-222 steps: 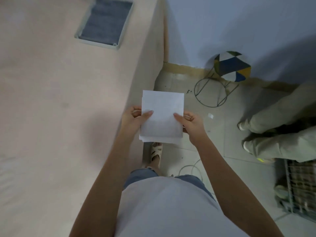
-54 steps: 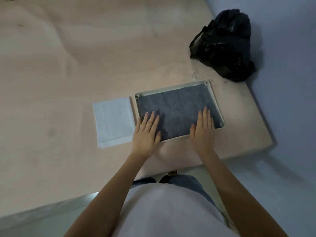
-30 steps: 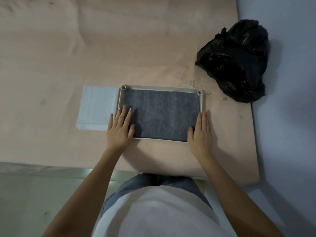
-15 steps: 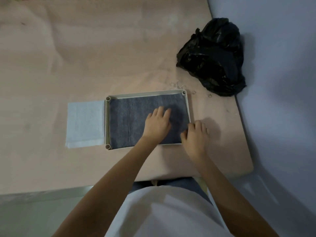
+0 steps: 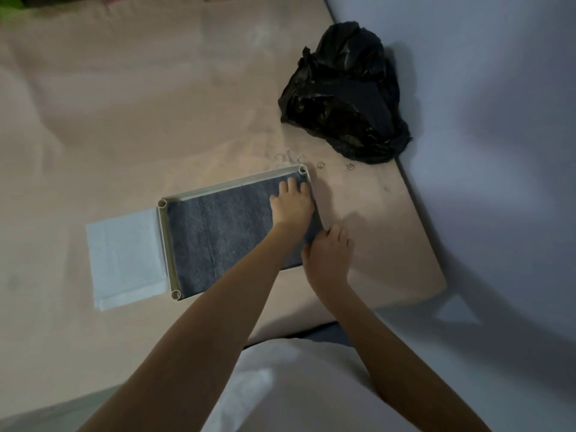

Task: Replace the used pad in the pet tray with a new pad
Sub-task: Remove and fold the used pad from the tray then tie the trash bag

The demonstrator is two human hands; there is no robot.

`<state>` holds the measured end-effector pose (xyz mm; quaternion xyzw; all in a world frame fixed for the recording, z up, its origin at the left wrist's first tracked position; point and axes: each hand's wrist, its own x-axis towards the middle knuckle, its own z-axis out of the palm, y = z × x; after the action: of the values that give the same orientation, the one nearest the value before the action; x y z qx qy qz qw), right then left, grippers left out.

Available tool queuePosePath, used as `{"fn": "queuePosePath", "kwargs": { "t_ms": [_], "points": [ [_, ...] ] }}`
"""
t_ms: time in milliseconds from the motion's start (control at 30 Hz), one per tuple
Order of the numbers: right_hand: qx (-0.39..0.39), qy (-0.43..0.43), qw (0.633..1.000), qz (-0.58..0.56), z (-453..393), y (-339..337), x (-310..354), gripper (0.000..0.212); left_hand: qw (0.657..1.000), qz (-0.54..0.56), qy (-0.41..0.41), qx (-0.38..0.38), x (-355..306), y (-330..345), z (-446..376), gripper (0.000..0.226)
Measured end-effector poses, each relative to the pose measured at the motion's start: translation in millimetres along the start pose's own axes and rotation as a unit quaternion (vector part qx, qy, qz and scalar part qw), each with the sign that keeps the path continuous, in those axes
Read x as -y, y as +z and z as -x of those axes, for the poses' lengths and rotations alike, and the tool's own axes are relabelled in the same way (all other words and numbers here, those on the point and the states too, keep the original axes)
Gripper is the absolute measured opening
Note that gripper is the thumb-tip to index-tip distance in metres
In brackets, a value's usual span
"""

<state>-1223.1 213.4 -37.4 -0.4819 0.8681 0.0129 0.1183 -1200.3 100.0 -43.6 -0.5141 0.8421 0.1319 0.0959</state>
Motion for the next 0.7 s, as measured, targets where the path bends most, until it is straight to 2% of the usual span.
{"fn": "queuePosePath", "kwargs": {
  "t_ms": [167, 333, 467, 533, 600, 700],
  "points": [
    [-0.019, 0.03, 0.997, -0.066, -6, -2, -1, 0.025, 1.0, 0.026, -0.009, -0.014, 1, 1, 1, 0.04],
    [-0.017, -0.012, 0.99, -0.139, -5, -6, 3, 0.017, 0.991, 0.118, -0.051, -0.036, 2, -4, 7, 0.053],
    [-0.037, -0.057, 0.98, -0.189, 6, -9, 7, 0.021, 0.98, 0.175, -0.093, -0.026, 10, -11, 8, 0.04],
    [-0.038, -0.088, 0.981, -0.169, 12, -7, 9, 0.036, 0.951, 0.284, -0.12, -0.012, 21, -14, 6, 0.035],
    [-0.005, -0.125, 0.98, -0.155, 14, -4, 11, 0.056, 0.899, 0.413, -0.143, -0.003, 37, -18, 6, 0.034],
    [0.032, -0.201, 0.967, -0.155, 16, 0, 16, 0.065, 0.842, 0.512, -0.17, -0.003, 66, -24, 12, 0.038]
  ]
}}
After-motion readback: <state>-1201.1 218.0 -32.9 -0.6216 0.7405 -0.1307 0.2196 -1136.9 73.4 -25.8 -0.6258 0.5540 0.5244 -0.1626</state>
